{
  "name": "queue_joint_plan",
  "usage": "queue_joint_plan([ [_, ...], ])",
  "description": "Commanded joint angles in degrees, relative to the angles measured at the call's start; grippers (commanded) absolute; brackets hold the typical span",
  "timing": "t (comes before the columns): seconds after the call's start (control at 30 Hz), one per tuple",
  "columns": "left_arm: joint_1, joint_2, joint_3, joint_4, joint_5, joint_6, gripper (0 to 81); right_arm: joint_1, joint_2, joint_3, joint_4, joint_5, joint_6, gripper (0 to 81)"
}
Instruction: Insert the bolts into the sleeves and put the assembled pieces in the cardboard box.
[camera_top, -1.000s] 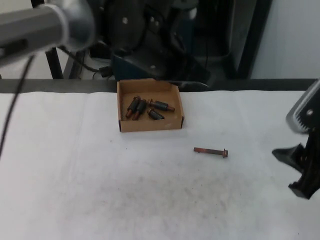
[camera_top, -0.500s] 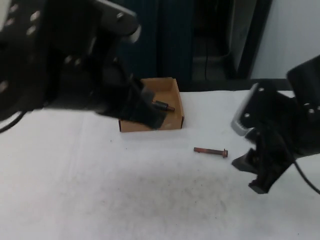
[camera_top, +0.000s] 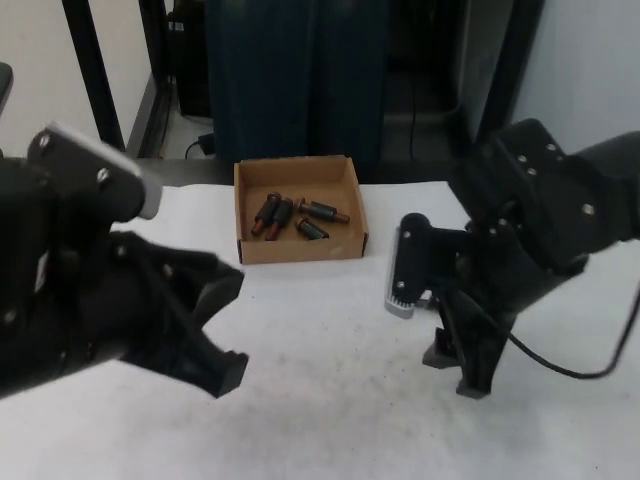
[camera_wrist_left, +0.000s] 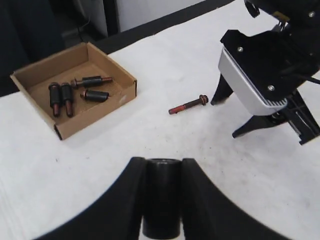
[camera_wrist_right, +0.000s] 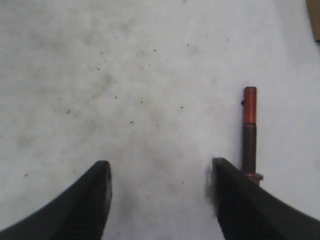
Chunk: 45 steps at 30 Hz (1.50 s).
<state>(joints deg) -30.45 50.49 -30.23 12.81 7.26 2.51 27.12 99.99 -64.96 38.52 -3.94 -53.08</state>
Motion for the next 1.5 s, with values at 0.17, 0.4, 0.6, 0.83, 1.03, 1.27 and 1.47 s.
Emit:
queue_joint_plan([
  [0.17, 7.35, -0.98, 2.52, -4.62, 2.06, -4.29, 0.8, -3.15, 6.79, -6.29, -0.98, 3.94, -5.27, 56.4],
  [0.4, 10.98, -0.98, 2.53, -5.67, 2.19, -4.29, 0.8, -5.17, 10.8, -9.15, -0.98, 5.78, -8.72, 56.4],
  [0.6, 10.97, 0.58, 2.53, -5.67, 2.19, -4.29, 0.8, -5.38, 13.02, -10.6, -2.81, 5.78, -9.08, 56.4],
  [0.83, 10.97, 3.47, 2.53, -5.81, 2.19, -4.29, 0.8, -5.38, 15.77, -10.6, -3.35, 6.44, -9.67, 56.4],
  [1.03, 10.97, 3.78, 2.53, -6.09, 2.28, -5.19, 0.8, -5.38, 17.67, -10.48, -3.29, 9.75, -10.4, 53.6],
  [1.27, 10.97, 3.78, 2.53, -7.51, 2.28, -5.18, 0.8, -5.38, 17.69, -10.34, -3.6, 10.14, -9.71, 17.7],
  [1.47, 10.97, 3.78, 2.53, -7.99, 2.28, -5.18, 0.8, -5.38, 17.69, -10.34, -3.4, 11.27, -9.55, 0.3],
])
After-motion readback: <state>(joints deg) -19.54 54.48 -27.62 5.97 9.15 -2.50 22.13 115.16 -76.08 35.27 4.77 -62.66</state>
